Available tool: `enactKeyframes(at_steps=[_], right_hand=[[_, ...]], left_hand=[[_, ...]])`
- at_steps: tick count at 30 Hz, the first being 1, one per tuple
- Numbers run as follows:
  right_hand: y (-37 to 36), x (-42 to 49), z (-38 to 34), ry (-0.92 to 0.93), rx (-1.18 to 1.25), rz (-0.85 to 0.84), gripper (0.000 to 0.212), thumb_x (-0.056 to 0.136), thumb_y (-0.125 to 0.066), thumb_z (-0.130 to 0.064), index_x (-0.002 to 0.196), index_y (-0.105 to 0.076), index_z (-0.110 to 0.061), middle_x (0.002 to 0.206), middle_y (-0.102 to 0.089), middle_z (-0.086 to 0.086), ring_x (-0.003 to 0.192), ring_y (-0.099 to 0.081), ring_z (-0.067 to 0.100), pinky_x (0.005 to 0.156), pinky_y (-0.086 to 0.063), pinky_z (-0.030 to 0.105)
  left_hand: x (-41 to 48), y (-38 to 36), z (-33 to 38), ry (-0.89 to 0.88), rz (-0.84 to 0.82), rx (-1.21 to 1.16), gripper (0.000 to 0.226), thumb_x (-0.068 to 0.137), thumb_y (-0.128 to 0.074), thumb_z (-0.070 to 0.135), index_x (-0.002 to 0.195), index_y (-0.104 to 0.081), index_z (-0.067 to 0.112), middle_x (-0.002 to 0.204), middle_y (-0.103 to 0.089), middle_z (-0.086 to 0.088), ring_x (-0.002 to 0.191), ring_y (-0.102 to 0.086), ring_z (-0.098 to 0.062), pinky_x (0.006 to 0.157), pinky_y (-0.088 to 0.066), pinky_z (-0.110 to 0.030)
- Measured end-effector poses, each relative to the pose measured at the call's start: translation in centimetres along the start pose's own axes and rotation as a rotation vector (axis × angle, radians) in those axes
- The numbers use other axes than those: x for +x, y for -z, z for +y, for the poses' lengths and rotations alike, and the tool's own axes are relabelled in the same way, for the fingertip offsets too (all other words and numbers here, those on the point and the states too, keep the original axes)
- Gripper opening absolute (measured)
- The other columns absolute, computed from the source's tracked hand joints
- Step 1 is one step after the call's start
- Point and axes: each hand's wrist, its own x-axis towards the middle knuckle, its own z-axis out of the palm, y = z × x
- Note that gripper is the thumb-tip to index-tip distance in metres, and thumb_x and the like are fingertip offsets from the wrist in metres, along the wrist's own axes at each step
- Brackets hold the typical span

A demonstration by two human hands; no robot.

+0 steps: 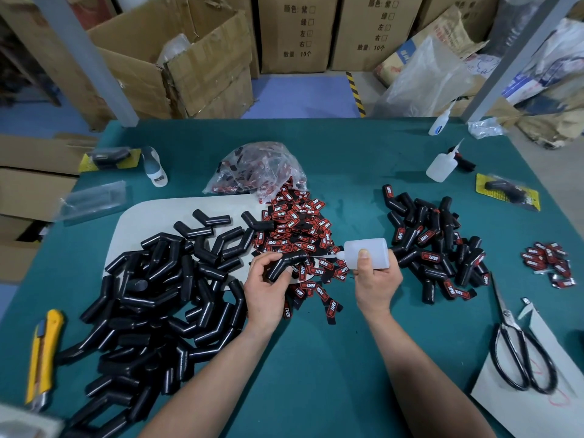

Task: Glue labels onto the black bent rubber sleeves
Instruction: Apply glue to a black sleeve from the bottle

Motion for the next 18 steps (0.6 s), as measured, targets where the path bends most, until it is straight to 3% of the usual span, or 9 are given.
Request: enactKeyframes(at_steps=[5,11,16,18], right_hand=[[0.25,0.31,0.03,-0.003,0.007,0.016,0.021,0.078,-0.066,-0.047,0.075,-0.057,-0.028,0.067,-0.057,-0.004,0.063,-0.055,0.022,0.056,-0.05,0.049],[0.19,0.16,0.27,-0.009,0.002,0.001,0.02,0.079,-0.067,-0.046,0.073,-0.058,-0.03,0.063,-0.06,-0.014,0.06,-0.054,0.021,0.054,-0.05,0.047],[0.11,0.26,0.18,-0.006,-0.008,0.009,0.022,0.078,-0.065,-0.048,0.072,-0.055,-0.029,0.062,-0.059,-0.018,0.058,-0.051,0.005,0.055,-0.045,0.037],[0.1,0.25,0.16,-0.01,-0.012,0.009,0.023,0.077,-0.066,-0.048,0.071,-0.054,-0.029,0.061,-0.058,-0.018,0.057,-0.049,0.006,0.055,-0.045,0.039]], left_hand=[[-0.08,-0.01,-0.01,0.01,0.007,-0.02,0.051,0.087,-0.076,-0.004,0.099,-0.071,0.046,0.113,-0.068,0.022,0.106,-0.065,0.006,0.083,-0.049,-0.006],[0.07,0.09,-0.28,0.009,0.004,-0.003,0.05,0.087,-0.077,-0.001,0.099,-0.07,0.047,0.113,-0.068,0.022,0.111,-0.064,0.001,0.089,-0.049,-0.009],[0.09,-0.06,-0.44,-0.012,0.022,-0.007,0.053,0.086,-0.076,-0.004,0.098,-0.07,0.046,0.112,-0.069,0.02,0.109,-0.064,0.001,0.09,-0.046,-0.007],[0.12,-0.09,-0.48,-0.018,0.027,-0.003,0.053,0.085,-0.077,-0.005,0.098,-0.07,0.046,0.112,-0.069,0.019,0.11,-0.064,0.0,0.091,-0.045,-0.008]])
